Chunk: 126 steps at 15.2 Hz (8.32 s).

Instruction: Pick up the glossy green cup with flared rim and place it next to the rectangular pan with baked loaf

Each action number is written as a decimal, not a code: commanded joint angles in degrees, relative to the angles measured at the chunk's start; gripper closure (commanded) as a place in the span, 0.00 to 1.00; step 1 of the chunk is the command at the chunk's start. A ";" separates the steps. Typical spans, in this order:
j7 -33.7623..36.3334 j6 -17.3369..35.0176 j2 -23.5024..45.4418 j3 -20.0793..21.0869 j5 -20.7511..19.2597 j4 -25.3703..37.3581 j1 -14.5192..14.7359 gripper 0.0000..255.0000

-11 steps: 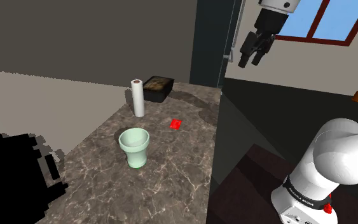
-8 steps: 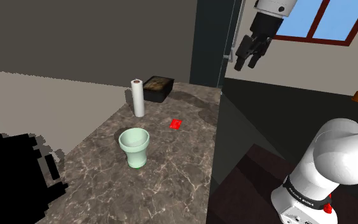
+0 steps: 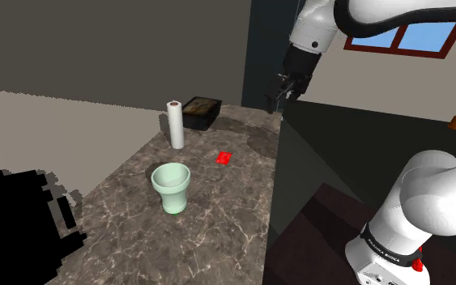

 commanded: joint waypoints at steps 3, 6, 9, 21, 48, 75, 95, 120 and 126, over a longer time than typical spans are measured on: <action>3.32 6.94 5.50 3.78 1.29 -0.54 0.58 0.00; 6.00 11.91 10.08 6.69 1.72 -0.34 0.84 0.00; 8.91 16.70 15.22 9.66 1.49 0.58 0.83 0.00; 26.15 31.51 40.53 20.17 -10.97 11.31 -0.29 0.00; 32.89 37.19 50.23 19.70 -19.40 13.92 1.22 1.00; 26.47 18.72 41.21 20.70 -10.99 24.88 0.08 1.00; 19.74 7.56 43.50 17.83 -10.20 38.33 -2.77 1.00; 0.14 -4.86 76.49 9.62 -14.91 82.31 -9.68 1.00; 0.14 1.06 74.61 9.75 -14.49 74.44 -10.86 1.00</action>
